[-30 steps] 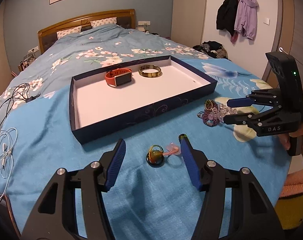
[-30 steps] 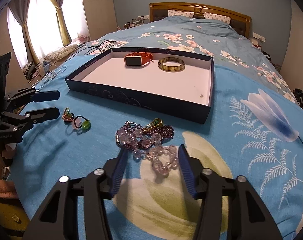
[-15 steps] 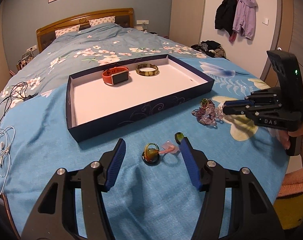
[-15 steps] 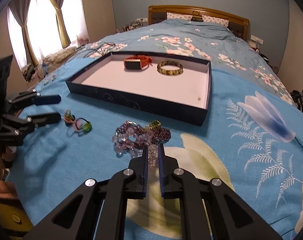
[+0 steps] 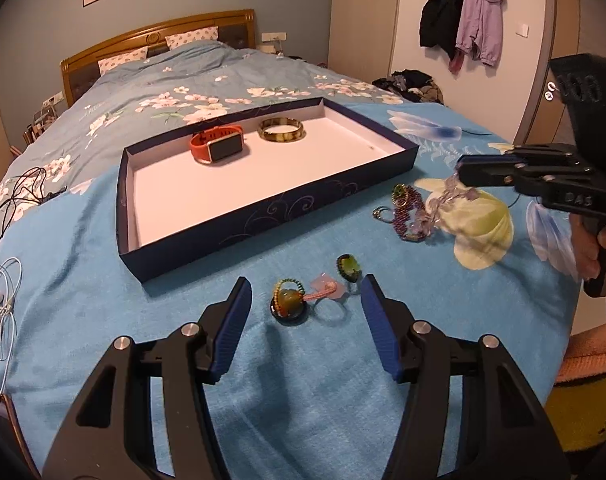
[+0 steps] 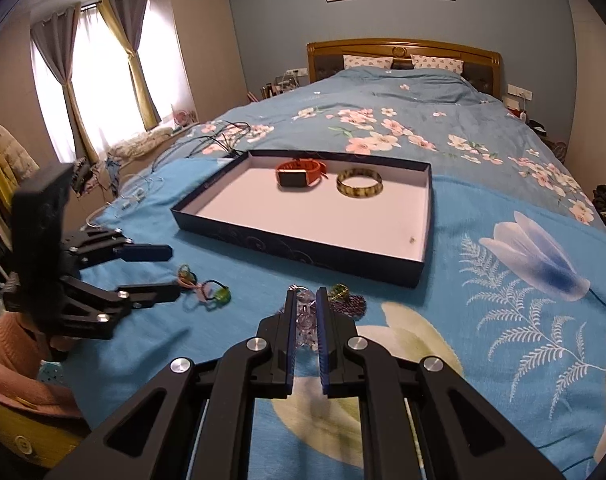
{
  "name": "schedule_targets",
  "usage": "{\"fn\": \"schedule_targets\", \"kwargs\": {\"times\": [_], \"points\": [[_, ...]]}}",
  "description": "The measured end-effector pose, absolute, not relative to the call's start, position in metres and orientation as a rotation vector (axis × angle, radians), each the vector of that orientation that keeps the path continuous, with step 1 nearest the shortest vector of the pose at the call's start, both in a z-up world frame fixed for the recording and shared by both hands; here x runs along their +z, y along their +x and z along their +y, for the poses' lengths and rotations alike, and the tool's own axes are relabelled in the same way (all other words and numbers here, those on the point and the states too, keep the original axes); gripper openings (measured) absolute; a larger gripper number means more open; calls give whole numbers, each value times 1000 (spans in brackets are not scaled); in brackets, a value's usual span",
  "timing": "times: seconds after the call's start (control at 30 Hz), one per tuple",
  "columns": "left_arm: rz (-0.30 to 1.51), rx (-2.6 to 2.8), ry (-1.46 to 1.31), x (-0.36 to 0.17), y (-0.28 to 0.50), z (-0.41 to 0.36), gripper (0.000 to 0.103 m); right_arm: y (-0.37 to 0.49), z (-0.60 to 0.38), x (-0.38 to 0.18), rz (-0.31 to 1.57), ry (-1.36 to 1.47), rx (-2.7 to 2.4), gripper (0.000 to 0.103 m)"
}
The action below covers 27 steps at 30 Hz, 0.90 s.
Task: Organize jewelry
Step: 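Grasp the clear crystal bracelet with the right tool while the left tool grasps the pink ring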
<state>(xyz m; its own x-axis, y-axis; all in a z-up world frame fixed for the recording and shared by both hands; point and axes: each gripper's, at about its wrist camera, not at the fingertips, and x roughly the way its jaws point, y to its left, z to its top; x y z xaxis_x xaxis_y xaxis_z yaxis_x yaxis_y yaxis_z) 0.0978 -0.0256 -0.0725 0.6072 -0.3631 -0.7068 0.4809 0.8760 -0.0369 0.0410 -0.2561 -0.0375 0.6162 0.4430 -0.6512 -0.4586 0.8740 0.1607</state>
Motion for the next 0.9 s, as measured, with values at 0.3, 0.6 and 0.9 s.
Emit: {"fn": "schedule_targets", "kwargs": {"times": [0.3, 0.6, 0.9], "points": [[814, -493, 155, -78, 106, -24, 43, 40, -256, -37, 745, -4, 530, 8], [803, -514, 184, -77, 99, -29, 36, 39, -257, -40, 760, 12, 539, 8], [801, -554, 198, -77, 90, -36, 23, 41, -256, -43, 767, 20, 544, 8]]}}
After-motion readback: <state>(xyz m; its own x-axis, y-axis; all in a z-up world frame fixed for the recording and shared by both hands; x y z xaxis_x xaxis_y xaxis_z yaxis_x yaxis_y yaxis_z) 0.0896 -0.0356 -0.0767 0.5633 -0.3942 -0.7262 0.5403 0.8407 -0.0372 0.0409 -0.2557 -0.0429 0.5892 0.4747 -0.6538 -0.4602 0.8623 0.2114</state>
